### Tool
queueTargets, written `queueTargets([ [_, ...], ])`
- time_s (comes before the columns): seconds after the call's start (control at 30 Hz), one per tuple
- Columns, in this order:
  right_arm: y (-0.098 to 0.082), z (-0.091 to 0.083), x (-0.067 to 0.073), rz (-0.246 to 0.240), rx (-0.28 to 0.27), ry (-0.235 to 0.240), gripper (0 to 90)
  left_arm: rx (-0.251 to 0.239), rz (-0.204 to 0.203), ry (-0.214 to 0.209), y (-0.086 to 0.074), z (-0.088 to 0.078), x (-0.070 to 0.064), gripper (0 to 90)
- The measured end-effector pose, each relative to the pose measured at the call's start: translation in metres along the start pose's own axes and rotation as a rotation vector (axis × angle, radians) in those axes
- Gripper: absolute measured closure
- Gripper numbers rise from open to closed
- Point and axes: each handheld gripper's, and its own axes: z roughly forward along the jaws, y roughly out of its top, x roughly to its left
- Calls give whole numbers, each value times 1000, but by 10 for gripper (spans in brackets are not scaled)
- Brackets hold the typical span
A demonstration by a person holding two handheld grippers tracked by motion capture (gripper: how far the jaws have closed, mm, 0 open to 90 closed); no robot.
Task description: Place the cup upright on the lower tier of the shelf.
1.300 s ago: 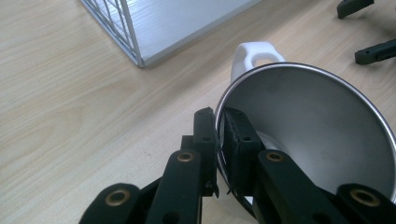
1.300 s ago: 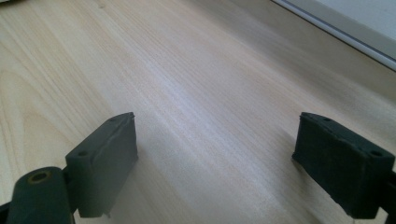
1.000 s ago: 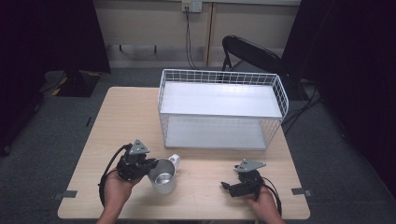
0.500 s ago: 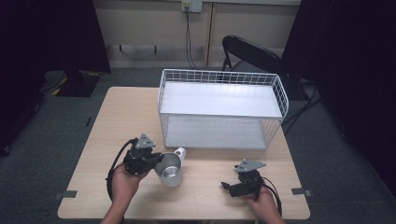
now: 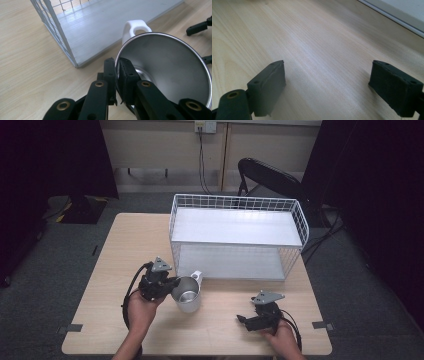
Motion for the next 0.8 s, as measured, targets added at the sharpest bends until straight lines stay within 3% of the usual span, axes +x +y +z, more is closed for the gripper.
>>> queueTargets([
  [0.8, 0, 0, 0, 0, 0, 0, 123, -37, -15, 57, 21, 12, -4, 851],
])
